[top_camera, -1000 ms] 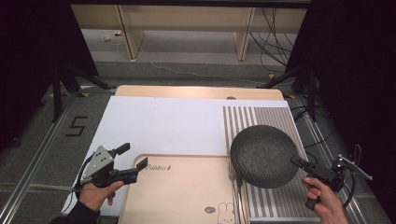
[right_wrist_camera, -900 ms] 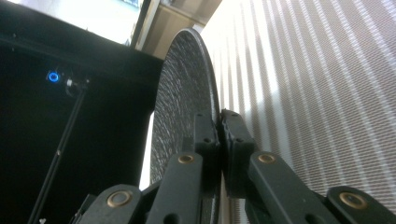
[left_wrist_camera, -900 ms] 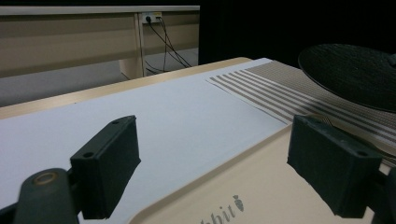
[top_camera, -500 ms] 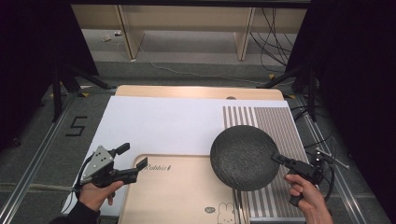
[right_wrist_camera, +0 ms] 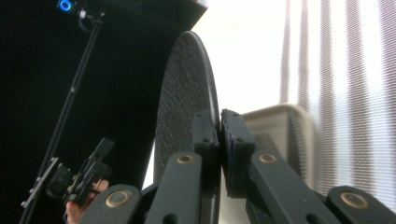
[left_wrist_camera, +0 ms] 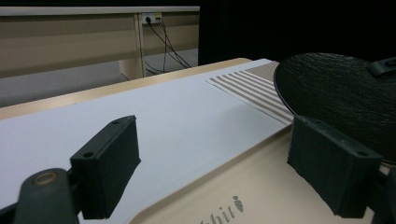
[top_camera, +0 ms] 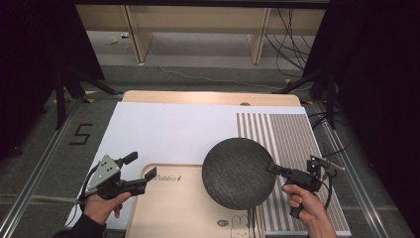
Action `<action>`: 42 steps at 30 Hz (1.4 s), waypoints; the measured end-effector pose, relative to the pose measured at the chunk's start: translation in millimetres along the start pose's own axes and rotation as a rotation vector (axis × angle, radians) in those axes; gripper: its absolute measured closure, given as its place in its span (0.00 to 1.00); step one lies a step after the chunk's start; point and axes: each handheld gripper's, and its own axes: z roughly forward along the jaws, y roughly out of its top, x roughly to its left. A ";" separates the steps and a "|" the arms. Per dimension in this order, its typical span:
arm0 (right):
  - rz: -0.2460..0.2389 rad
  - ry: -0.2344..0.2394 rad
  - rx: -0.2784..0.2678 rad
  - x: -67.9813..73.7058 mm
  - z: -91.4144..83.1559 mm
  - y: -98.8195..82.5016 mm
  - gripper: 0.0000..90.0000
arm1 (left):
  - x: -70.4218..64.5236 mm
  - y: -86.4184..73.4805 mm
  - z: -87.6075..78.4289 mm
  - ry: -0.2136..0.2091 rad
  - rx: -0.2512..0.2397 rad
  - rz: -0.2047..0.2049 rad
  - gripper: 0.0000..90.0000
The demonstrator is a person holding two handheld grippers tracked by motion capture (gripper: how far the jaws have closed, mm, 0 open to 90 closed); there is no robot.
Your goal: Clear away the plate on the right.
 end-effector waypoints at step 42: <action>-0.112 -0.029 0.319 19.4 84.0 -39.8 0.94 | 0.2 0.4 -1.1 -0.002 -0.003 0.000 0.18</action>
